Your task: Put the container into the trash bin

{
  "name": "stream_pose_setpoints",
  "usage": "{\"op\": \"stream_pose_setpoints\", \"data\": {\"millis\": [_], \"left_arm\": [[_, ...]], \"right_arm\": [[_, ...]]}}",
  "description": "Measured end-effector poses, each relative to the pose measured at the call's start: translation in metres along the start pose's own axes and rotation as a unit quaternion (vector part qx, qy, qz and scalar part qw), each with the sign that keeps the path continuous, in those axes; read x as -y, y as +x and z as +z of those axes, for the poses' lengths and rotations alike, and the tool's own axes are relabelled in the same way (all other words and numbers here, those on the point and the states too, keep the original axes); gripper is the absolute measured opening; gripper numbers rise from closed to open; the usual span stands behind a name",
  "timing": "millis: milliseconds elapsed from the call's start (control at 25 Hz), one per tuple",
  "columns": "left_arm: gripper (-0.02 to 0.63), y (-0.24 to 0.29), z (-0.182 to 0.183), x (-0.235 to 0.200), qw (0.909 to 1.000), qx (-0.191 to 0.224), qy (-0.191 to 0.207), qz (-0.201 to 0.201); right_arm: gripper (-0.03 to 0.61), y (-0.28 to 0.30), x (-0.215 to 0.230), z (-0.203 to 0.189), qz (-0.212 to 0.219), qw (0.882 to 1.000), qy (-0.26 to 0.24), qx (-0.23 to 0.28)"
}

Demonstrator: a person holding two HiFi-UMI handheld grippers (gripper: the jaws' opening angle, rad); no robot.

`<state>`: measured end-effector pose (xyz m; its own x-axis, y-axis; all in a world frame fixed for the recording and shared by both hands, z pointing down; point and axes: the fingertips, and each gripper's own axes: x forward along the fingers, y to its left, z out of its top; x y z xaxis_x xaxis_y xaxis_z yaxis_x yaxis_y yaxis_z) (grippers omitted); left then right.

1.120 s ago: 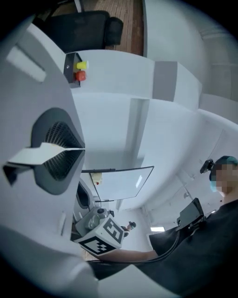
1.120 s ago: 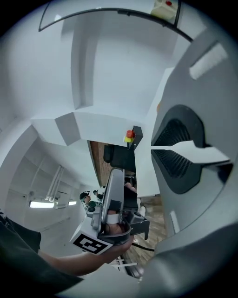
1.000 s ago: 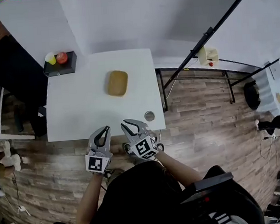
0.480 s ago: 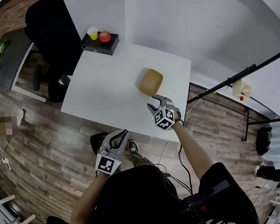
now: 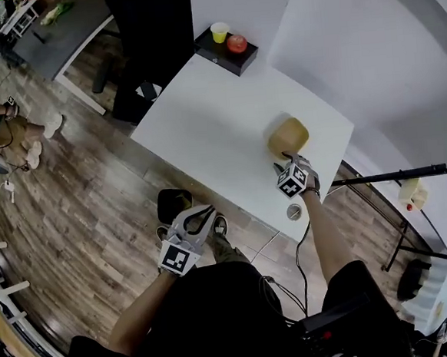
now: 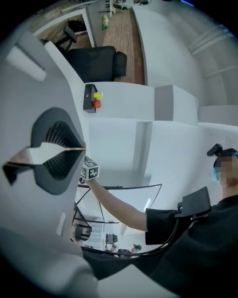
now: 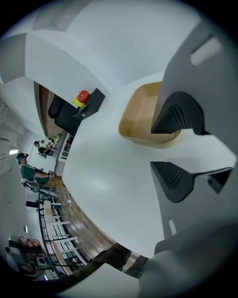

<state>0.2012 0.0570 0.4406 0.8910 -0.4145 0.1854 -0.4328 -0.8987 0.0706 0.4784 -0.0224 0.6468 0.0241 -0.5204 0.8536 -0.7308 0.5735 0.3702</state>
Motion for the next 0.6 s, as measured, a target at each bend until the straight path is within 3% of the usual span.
{"op": "stream_pose_setpoints", "data": {"millis": [120, 240, 600], "left_arm": [[0.002, -0.006, -0.002, -0.007, 0.9998, 0.001, -0.008, 0.018], [0.002, -0.010, -0.005, -0.011, 0.9996, 0.003, -0.008, 0.028], [0.002, -0.026, -0.014, -0.029, 0.9988, 0.016, 0.000, 0.045]], "right_arm": [[0.179, 0.006, -0.002, -0.002, -0.006, 1.000, -0.021, -0.016], [0.069, 0.009, -0.003, 0.001, -0.022, 0.997, -0.070, -0.030], [0.025, -0.006, -0.026, 0.053, -0.031, 0.993, -0.113, 0.013]]}}
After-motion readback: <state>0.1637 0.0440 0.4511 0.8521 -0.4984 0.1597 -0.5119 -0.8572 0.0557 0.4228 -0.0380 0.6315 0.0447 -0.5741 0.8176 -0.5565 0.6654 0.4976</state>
